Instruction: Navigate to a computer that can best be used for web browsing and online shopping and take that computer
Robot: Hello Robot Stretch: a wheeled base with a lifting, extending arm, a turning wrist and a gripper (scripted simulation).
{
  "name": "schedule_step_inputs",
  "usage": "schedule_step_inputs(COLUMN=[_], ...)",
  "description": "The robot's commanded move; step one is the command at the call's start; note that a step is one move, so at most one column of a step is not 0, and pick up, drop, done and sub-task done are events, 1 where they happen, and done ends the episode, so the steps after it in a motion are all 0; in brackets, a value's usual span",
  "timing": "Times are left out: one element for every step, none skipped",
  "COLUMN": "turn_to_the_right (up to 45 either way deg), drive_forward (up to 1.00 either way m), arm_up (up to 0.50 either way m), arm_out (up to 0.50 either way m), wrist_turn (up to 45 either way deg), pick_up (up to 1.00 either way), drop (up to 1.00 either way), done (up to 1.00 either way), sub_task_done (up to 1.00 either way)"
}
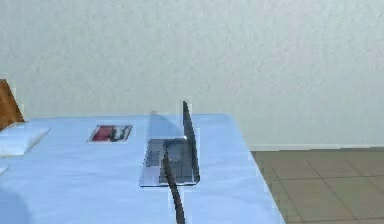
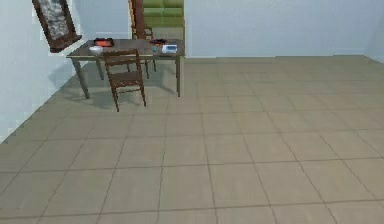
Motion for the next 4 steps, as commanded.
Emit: schedule_step_inputs(turn_to_the_right=[-45.0, -45.0, 45.0, 45.0], drive_forward=[0.00, 0.00, 0.00, 0.00], arm_up=[0.00, 0.00, 0.00, 0.00], arm_out=[0.00, 0.00, 0.00, 0.00], wrist_turn=[0.0, 0.0, 0.0, 0.0], pick_up=[0.00, 0.00, 0.00, 0.00], drop=[0.00, 0.00, 0.00, 0.00], done=[0.00, 0.00, 0.00, 0.00], sub_task_done=[0.00, 0.00, 0.00, 0.00])
